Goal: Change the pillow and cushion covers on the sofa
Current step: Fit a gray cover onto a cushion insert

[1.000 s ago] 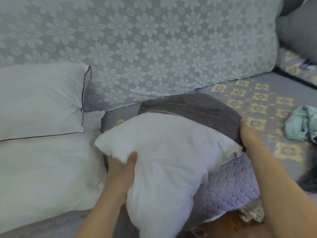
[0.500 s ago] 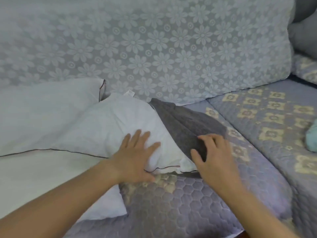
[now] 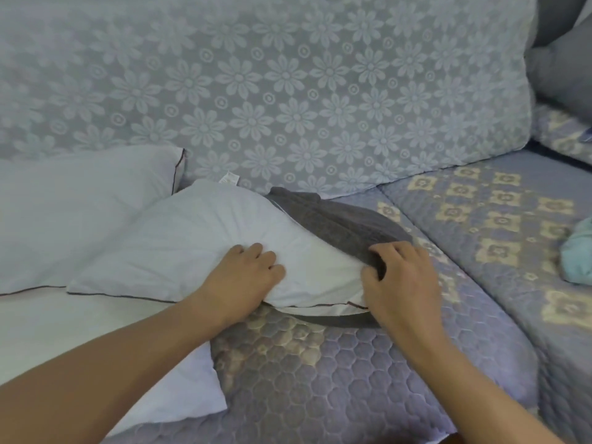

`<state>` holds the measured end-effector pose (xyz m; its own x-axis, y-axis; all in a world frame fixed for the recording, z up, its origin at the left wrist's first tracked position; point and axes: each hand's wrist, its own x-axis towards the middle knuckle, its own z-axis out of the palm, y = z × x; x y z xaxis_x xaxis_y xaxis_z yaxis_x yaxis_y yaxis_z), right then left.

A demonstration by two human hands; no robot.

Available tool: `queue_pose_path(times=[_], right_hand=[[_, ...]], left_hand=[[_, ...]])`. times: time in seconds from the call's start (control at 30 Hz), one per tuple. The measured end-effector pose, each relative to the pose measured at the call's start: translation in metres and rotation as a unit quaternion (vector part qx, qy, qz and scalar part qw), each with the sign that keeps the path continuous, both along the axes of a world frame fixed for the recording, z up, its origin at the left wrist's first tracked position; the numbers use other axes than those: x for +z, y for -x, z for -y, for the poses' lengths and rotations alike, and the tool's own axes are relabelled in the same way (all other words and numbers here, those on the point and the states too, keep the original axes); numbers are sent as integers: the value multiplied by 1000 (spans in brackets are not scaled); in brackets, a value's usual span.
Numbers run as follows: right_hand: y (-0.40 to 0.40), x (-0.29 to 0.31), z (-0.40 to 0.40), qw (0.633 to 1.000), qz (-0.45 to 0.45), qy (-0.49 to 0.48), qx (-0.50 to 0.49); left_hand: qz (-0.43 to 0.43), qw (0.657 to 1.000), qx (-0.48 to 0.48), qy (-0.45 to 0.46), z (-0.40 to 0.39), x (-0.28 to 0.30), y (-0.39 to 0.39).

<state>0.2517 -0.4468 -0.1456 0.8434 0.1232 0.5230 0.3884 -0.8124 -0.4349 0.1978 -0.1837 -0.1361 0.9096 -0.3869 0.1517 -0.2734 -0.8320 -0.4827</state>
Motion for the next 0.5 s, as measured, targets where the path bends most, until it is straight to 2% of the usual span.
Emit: queue_pose_path(times=[0.1,0.17,0.23,0.27,0.33,0.43,0.5], right_hand=[[-19,19,20,999,24,-14,-28],[-24,26,29,1000,19,-20,-3],[-11,23,19,997,-20,-25,66],[-2,17,9,996,-33,2,88],[7,2,-7,991,-32,79,104],[-1,-6,-14,990,-24,119,72],[-5,-4,-14,992,-14,117,50]], left_hand=[[-58,998,-25,1,-9,9,6],[-98,995,12,9,-7,14,11],[-122,987,93,56,0,18,7],[-110,982,129,80,4,18,1],[-75,988,93,95,16,24,-6],[7,999,44,15,22,14,-4],[15,999,32,-1,26,-6,8]])
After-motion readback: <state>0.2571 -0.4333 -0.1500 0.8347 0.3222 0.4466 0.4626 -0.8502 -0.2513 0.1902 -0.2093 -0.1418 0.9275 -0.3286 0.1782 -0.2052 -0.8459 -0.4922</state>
